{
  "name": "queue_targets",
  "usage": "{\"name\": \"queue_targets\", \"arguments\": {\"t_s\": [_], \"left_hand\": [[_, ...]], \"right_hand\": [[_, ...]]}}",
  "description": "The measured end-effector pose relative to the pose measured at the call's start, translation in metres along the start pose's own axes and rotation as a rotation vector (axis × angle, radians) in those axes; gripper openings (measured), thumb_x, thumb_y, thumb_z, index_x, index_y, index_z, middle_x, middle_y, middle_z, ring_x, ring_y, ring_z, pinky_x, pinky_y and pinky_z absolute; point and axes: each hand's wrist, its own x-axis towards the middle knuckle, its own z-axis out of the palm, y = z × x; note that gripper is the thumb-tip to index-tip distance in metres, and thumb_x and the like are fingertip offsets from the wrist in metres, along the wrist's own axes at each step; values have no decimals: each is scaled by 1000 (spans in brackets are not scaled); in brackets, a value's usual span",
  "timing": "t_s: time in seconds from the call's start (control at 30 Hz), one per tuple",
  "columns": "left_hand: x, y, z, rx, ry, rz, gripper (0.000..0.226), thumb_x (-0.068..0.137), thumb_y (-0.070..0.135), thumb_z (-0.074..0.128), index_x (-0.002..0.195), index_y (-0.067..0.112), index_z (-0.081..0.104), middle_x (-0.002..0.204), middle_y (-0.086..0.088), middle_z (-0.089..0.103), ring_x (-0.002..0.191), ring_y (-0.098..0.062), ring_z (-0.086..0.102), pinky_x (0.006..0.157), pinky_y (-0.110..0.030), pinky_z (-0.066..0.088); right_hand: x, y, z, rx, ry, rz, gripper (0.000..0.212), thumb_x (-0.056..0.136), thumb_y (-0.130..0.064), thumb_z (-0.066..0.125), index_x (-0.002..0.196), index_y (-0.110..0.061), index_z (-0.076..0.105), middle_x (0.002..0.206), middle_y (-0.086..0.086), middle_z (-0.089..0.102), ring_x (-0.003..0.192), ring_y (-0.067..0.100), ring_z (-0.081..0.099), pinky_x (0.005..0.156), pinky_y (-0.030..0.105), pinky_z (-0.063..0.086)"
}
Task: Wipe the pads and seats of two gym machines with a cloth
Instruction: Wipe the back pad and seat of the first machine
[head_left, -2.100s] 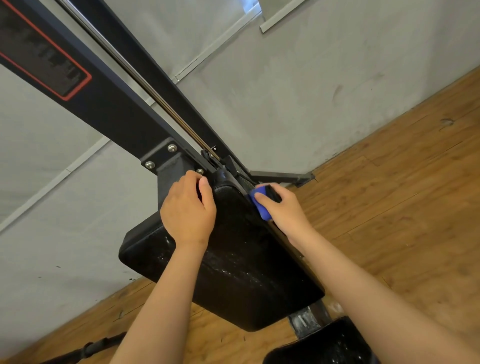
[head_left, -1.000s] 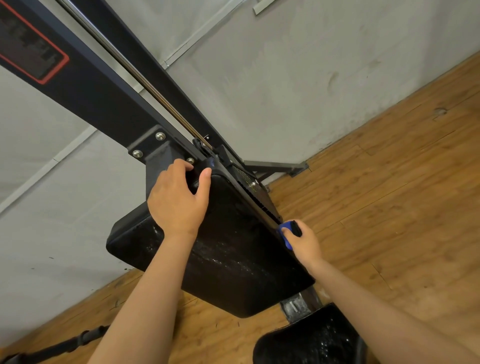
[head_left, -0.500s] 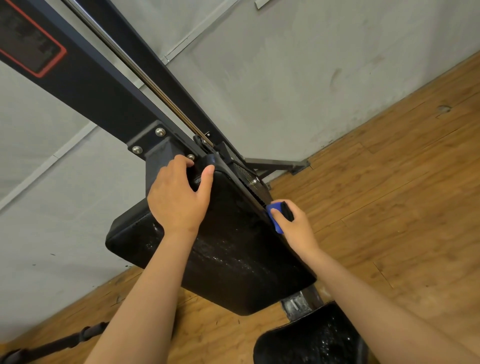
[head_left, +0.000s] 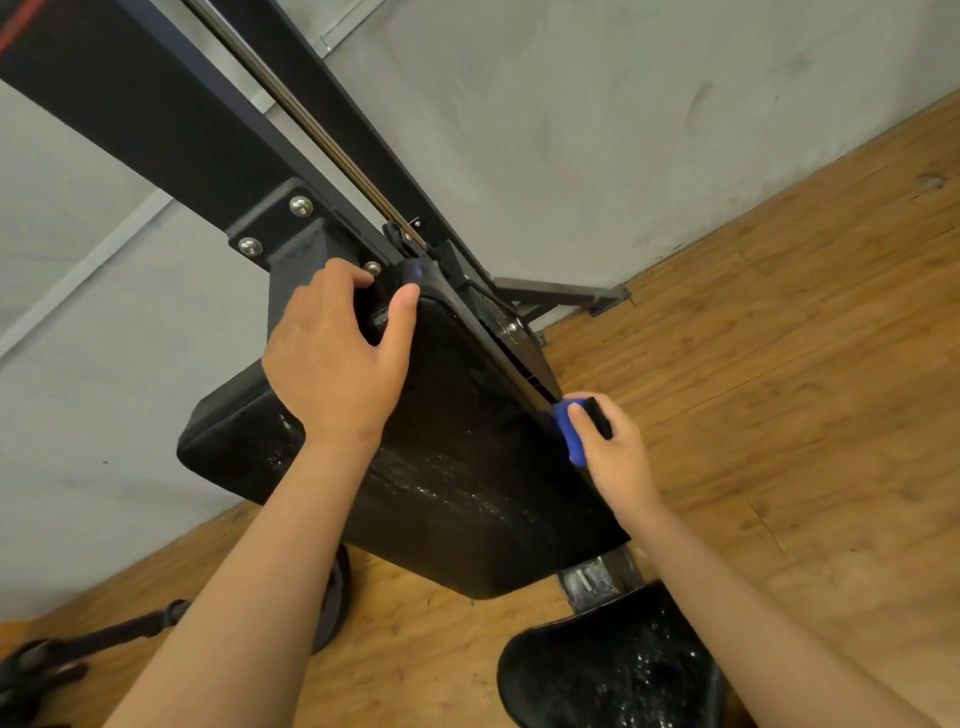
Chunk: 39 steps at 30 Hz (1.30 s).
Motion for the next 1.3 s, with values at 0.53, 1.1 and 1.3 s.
{"name": "queue_targets", "arguments": {"t_s": [0.53, 1.1, 1.3], "left_hand": [[-4, 0, 3, 4, 28, 12, 67, 90, 70, 18, 97, 18, 60, 86, 2, 63, 79, -14, 57, 64, -24, 29], [-6, 0, 4, -2, 43, 9, 65, 92, 68, 18, 96, 18, 60, 84, 1, 61, 76, -14, 55, 63, -25, 29], [-4, 1, 3, 4, 45, -4, 67, 91, 69, 16, 97, 19, 60, 84, 2, 62, 77, -15, 56, 63, -26, 29]], "right_hand": [[-5, 94, -30, -193, 50, 251, 13, 96, -23, 54, 89, -16, 63, 80, 8, 64, 80, 26, 61, 71, 33, 45], [5, 118, -35, -176, 54, 368, 16, 96, -30, 54, 87, -19, 62, 87, 11, 65, 89, 31, 63, 86, 45, 48], [8, 101, -34, -45, 23, 391, 12, 96, -18, 53, 101, -15, 64, 99, 9, 65, 95, 25, 61, 84, 34, 47]]}}
